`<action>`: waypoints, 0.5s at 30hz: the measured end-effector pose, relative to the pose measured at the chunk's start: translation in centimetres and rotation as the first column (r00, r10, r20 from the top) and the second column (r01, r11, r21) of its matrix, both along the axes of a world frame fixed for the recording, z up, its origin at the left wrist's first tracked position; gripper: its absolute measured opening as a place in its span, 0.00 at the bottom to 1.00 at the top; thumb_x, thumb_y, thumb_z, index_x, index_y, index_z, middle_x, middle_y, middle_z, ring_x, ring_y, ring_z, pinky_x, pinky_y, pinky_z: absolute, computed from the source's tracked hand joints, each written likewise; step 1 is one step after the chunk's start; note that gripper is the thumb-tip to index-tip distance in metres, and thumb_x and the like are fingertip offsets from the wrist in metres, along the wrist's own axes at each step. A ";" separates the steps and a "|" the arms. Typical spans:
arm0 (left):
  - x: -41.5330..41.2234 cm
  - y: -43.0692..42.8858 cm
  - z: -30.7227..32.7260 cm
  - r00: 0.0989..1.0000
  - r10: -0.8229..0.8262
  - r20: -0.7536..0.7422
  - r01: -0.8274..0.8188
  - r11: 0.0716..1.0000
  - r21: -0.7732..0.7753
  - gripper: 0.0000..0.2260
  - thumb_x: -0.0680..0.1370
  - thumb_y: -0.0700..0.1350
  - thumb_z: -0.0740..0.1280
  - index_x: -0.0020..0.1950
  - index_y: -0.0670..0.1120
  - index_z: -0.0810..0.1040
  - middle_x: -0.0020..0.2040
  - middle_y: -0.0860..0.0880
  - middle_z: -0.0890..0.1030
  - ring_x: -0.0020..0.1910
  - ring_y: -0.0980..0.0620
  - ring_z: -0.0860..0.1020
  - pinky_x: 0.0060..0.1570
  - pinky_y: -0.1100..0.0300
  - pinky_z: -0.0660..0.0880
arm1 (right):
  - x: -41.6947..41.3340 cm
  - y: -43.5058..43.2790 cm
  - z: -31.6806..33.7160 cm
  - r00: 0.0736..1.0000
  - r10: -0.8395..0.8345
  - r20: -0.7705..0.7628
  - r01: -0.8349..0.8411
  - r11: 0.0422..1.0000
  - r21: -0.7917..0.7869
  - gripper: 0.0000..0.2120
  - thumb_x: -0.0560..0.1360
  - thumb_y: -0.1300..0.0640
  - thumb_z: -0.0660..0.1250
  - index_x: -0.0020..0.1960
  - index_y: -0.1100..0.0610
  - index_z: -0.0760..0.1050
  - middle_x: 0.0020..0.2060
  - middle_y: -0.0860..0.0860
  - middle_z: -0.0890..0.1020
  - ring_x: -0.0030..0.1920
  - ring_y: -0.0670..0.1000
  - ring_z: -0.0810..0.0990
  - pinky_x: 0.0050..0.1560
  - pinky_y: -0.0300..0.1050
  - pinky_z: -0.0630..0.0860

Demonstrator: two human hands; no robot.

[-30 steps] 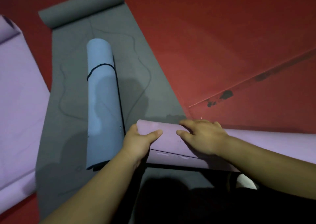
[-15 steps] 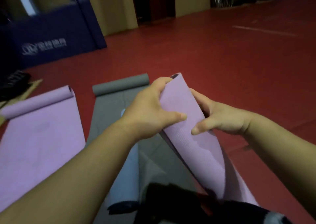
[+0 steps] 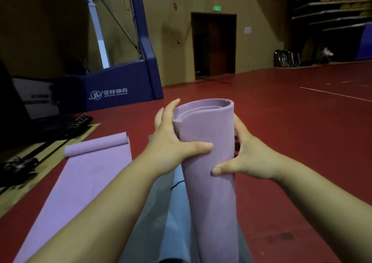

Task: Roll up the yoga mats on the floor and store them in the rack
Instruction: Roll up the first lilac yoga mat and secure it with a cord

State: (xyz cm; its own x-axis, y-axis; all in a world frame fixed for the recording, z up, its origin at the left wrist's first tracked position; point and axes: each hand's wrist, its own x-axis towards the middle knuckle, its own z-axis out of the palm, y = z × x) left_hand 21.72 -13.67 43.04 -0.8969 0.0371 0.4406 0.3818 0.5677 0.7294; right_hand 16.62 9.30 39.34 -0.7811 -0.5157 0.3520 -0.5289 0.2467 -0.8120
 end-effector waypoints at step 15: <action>-0.4 -2.1 -9.9 0.961 -0.221 0.169 0.172 0.950 0.261 0.36 0.66 0.60 0.77 0.70 0.66 0.65 0.71 0.61 0.70 0.67 0.63 0.73 0.63 0.62 0.75 | 0.0 -5.2 -6.1 0.910 -0.019 0.414 0.212 0.880 -0.426 0.30 0.75 0.36 0.67 0.75 0.41 0.68 0.69 0.46 0.78 0.67 0.47 0.79 0.71 0.57 0.72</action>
State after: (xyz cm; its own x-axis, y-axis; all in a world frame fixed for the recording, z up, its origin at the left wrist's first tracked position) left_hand 21.35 -15.75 33.16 -0.9514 0.1356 0.2766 0.3052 0.2935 0.9059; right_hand 16.61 4.08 33.23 -0.9455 -0.2719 0.1790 -0.1393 -0.1589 -0.9774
